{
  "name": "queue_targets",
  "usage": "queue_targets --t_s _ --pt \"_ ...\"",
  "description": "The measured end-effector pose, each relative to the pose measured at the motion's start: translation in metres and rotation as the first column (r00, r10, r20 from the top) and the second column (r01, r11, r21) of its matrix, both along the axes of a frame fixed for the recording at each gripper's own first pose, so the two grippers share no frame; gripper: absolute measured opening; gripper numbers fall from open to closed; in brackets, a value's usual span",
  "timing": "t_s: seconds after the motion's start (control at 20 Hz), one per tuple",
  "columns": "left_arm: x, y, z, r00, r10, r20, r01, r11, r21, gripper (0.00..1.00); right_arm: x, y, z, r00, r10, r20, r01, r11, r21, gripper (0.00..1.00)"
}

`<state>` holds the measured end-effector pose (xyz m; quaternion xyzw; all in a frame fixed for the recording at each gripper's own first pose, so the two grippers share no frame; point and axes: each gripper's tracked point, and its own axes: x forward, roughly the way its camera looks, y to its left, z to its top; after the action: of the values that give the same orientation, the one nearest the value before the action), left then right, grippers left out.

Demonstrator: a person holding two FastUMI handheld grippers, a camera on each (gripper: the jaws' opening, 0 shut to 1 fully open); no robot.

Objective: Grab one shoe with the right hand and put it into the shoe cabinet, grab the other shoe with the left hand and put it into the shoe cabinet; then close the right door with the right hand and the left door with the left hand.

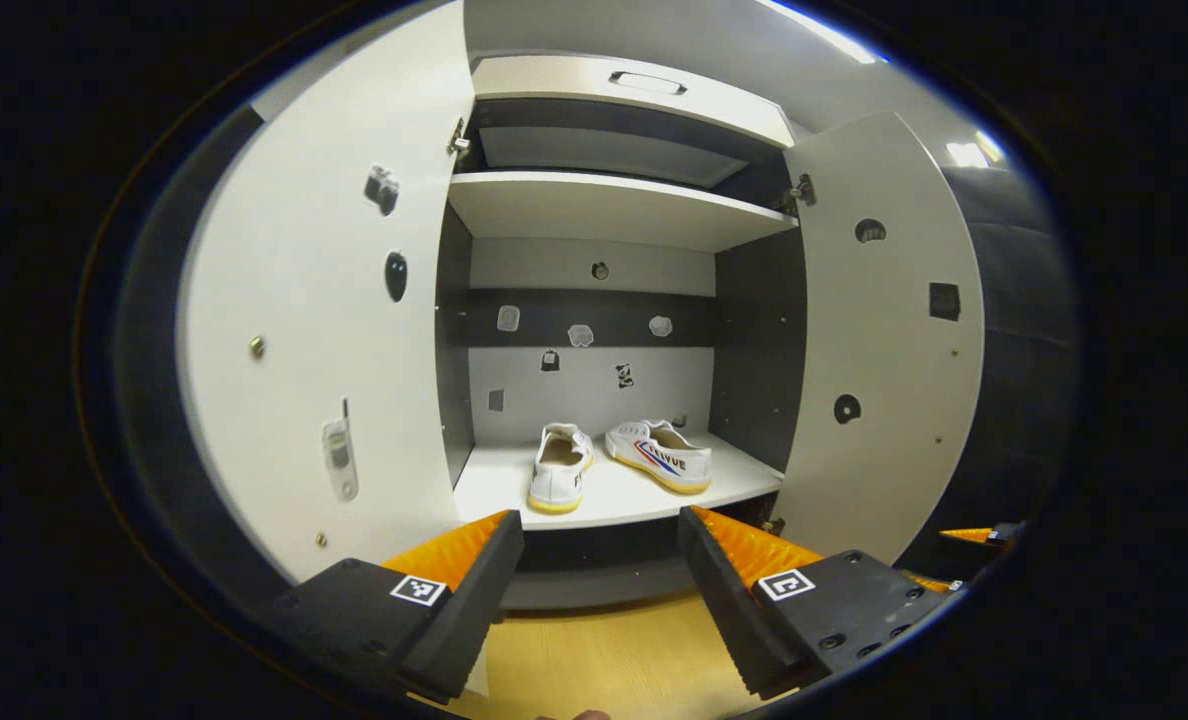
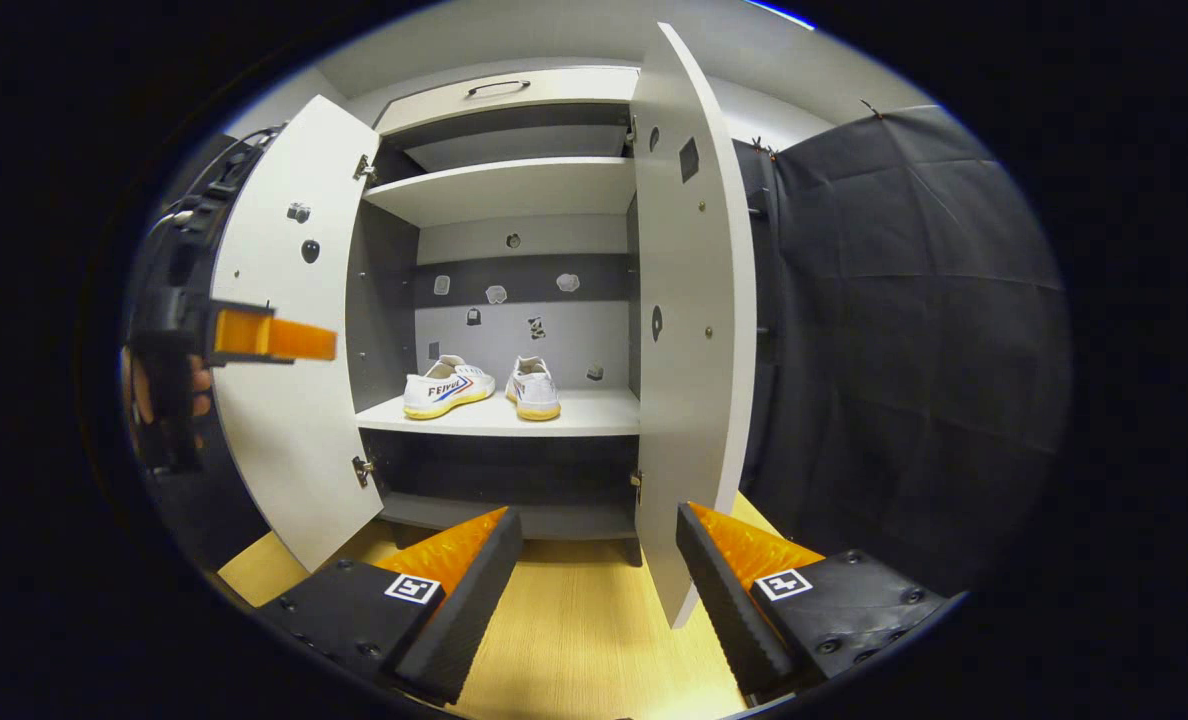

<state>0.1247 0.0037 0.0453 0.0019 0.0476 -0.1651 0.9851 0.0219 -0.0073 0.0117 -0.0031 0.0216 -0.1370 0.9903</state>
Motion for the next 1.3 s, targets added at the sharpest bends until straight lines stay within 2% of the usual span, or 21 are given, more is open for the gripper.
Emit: queue_targets --t_s 0.15,0.3,0.55,0.7,0.9,1.1,1.15,1.3 --pt "-0.028 0.024 -0.021 0.998 -0.016 0.056 0.012 0.998 0.069 0.97 -0.001 0.012 0.003 1.000 -0.022 -0.007 0.022 1.000 -0.001 0.98" --pt "-0.050 0.035 -0.045 0.995 -0.064 0.075 0.054 0.990 0.131 0.97 -0.007 0.019 0.012 0.999 -0.049 0.004 0.049 0.999 0.011 0.98" --pt "-0.076 0.034 -0.074 0.990 -0.138 0.010 0.137 0.987 0.080 0.97 -0.035 -0.011 0.041 0.993 -0.121 0.008 0.121 0.991 -0.058 0.98" --pt "-0.080 0.025 -0.078 0.986 -0.165 0.002 0.164 0.983 0.084 0.97 -0.050 -0.045 0.075 0.987 -0.152 0.056 0.155 0.987 -0.042 0.98" --pt "-0.077 0.002 -0.075 0.989 -0.150 -0.009 0.150 0.985 0.089 0.97 -0.055 -0.103 0.116 0.971 -0.202 0.125 0.207 0.978 -0.032 0.98" --pt "-0.082 -0.035 -0.074 0.994 -0.109 -0.026 0.111 0.991 0.070 0.97 -0.042 -0.169 0.144 0.960 -0.215 0.178 0.212 0.977 0.035 0.98" --pt "-0.084 -0.045 -0.070 0.995 -0.100 -0.024 0.102 0.993 0.057 0.97 -0.037 -0.188 0.150 0.960 -0.212 0.185 0.210 0.977 0.031 1.00" --pt "-0.090 -0.073 -0.067 0.998 -0.062 -0.017 0.062 0.997 0.043 0.97 -0.018 -0.237 0.161 0.960 -0.202 0.192 0.211 0.977 -0.029 0.98"
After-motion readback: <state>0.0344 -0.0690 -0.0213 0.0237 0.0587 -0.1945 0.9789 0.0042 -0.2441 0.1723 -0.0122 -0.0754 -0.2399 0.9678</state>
